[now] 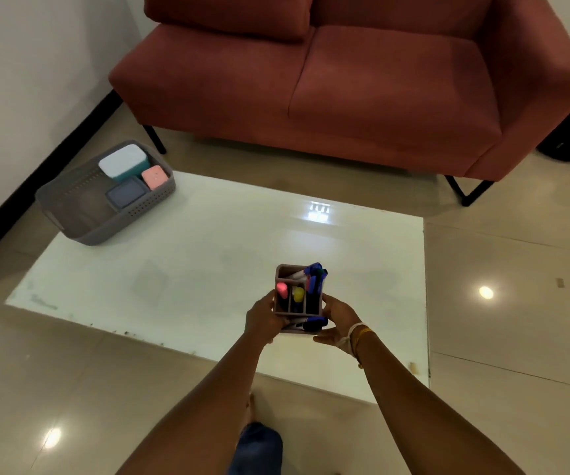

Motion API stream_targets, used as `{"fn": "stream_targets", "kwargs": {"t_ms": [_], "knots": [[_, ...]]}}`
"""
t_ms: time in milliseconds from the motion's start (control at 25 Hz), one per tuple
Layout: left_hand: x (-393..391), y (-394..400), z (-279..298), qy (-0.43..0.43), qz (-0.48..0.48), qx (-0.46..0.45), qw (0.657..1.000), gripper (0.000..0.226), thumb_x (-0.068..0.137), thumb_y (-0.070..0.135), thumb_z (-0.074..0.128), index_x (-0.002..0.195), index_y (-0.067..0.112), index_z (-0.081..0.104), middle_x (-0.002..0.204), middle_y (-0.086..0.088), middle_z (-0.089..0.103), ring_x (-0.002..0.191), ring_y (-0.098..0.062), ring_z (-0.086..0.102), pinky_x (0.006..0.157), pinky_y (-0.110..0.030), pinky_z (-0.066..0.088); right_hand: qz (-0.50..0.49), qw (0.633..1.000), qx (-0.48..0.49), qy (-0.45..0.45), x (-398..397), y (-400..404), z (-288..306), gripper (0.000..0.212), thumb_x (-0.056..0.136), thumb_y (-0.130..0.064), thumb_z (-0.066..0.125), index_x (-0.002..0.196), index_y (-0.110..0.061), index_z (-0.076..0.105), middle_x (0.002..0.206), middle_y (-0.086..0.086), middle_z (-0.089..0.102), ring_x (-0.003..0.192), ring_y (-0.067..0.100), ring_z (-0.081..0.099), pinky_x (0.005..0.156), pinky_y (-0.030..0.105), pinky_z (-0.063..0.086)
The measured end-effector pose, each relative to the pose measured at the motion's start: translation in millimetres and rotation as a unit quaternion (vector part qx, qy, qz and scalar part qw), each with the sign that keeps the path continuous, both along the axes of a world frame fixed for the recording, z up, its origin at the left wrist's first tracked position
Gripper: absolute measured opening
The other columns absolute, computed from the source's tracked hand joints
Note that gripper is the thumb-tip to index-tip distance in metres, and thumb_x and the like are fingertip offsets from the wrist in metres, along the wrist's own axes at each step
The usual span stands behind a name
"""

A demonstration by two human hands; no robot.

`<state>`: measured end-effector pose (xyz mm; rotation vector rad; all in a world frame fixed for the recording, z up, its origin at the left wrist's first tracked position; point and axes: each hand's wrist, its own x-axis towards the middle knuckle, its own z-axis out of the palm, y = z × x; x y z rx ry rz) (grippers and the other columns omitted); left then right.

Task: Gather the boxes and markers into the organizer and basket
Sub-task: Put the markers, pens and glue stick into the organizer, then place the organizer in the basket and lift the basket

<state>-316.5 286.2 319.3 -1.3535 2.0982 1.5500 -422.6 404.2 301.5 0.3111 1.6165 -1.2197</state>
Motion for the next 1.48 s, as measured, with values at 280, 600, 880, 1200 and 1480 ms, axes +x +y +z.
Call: {"fn": "stream_targets", "kwargs": {"t_ms": [280, 600, 880, 1200, 1480], "knots": [[42.8, -88.8, 57.0, 0.100, 0.218, -0.022, 0.971, 0.060, 0.067, 0.007, 0.060, 0.126, 0.019, 0.061, 0.111, -0.001, 0.069, 0.098, -0.034, 0.067, 0.068, -0.049, 0.061, 0.065, 0.998, -0.018, 0.017, 23.2, -107.7, 84.2, 0.032, 0.096, -0.036, 0.045, 0.126, -0.025, 0.054, 0.122, 0.005, 0.059, 0.100, 0.037, 0.061, 0.084, 0.052, 0.055], [81.5, -211.9, 137.1, 0.092, 0.267, -0.050, 0.958, 0.048, 0.068, 0.000, 0.065, 0.115, 0.010, 0.065, 0.098, -0.005, 0.069, 0.094, -0.037, 0.068, 0.075, -0.053, 0.059, 0.158, 0.986, -0.052, 0.003, 45.7, -237.2, 160.3, 0.034, 0.091, -0.042, 0.056, 0.124, -0.032, 0.058, 0.118, 0.008, 0.058, 0.109, 0.040, 0.059, 0.085, 0.056, 0.055], [95.3, -301.9, 178.5, 0.086, 0.399, -0.015, 0.913, 0.043, 0.085, -0.006, 0.058, 0.125, 0.009, 0.060, 0.122, -0.014, 0.062, 0.099, -0.040, 0.066, 0.070, -0.047, 0.061, 0.235, 0.970, -0.038, 0.038, 53.6, -351.7, 197.9, 0.042, 0.092, -0.044, 0.055, 0.130, -0.026, 0.054, 0.120, 0.010, 0.057, 0.099, 0.041, 0.061, 0.081, 0.054, 0.056], [138.7, -438.1, 155.1, 0.071, 0.468, 0.016, 0.881, 0.044, 0.083, -0.010, 0.057, 0.121, 0.013, 0.062, 0.125, -0.014, 0.062, 0.097, -0.037, 0.068, 0.060, -0.041, 0.062, 0.296, 0.953, -0.028, 0.062, 92.7, -503.1, 195.3, 0.037, 0.093, -0.030, 0.058, 0.127, -0.014, 0.057, 0.122, 0.018, 0.057, 0.096, 0.050, 0.063, 0.082, 0.057, 0.054], [150.9, -540.9, 106.6, 0.089, 0.396, 0.074, 0.911, 0.052, 0.075, -0.010, 0.064, 0.120, 0.017, 0.063, 0.106, -0.004, 0.068, 0.099, -0.029, 0.066, 0.088, -0.047, 0.056, 0.317, 0.932, 0.023, 0.172, 106.5, -614.1, 136.1, 0.031, 0.099, -0.017, 0.044, 0.119, -0.001, 0.061, 0.116, 0.021, 0.060, 0.112, 0.044, 0.057, 0.090, 0.054, 0.051]]}}
